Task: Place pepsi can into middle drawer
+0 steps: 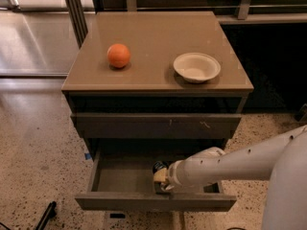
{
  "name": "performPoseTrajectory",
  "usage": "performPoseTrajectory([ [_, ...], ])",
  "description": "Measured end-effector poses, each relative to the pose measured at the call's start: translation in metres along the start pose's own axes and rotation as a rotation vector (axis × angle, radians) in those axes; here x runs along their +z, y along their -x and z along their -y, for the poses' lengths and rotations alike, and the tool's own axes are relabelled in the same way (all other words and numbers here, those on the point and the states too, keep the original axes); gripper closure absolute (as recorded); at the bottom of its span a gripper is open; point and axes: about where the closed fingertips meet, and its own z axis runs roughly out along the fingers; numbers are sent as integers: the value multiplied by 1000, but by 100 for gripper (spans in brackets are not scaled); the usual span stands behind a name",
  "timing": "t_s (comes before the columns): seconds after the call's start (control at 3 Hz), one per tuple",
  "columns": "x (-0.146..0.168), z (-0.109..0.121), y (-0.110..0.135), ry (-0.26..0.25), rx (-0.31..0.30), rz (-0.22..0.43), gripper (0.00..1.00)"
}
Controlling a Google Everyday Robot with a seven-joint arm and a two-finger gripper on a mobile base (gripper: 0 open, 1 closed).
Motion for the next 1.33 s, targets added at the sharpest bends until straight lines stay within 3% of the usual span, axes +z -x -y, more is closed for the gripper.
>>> performPoseTrajectory([
  [0.33, 17, 5, 3, -22, -8, -13, 100],
  [1.0, 35, 16, 33, -74, -60, 1, 100],
  [1.33, 35, 16, 34, -76, -61, 2, 81],
])
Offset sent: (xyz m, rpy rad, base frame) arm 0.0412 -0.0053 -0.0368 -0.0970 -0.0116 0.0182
